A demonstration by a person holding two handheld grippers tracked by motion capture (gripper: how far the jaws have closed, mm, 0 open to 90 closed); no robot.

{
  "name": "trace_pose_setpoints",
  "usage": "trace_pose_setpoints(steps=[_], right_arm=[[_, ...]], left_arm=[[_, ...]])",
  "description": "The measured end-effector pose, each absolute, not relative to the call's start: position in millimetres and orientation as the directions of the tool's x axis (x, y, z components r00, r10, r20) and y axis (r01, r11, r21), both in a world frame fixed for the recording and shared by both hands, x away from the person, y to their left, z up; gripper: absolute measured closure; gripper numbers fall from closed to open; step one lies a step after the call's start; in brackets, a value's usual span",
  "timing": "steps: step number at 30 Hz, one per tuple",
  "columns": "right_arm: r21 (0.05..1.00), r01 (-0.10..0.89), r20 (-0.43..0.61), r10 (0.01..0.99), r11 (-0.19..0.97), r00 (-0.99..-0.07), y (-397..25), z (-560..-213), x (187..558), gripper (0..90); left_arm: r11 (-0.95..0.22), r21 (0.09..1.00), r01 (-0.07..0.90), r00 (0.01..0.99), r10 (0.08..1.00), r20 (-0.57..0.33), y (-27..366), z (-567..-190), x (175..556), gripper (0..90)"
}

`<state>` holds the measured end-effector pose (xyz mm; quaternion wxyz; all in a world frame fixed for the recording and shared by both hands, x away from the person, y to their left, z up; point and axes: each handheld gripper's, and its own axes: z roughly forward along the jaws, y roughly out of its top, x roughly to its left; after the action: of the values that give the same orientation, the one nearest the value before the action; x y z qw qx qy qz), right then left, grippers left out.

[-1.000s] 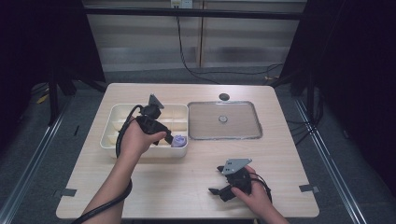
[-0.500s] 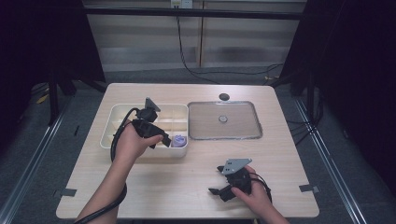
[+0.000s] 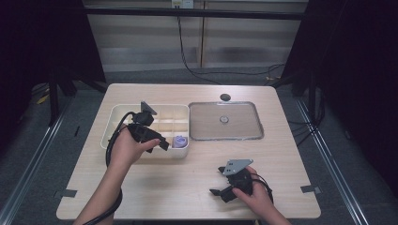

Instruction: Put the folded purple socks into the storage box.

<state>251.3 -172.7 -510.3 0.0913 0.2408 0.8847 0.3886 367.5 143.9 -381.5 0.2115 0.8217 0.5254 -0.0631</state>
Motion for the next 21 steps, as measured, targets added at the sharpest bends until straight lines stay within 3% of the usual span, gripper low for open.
trace_pose_setpoints(steps=[21], right_arm=[[0.728,0.359,0.032,0.494,0.585,-0.869,-172.7,-510.2,250.9,13.8]], left_arm=[[-0.355,0.295,0.887,0.444,0.829,-0.339,165.3,-390.8,345.0,26.0]])
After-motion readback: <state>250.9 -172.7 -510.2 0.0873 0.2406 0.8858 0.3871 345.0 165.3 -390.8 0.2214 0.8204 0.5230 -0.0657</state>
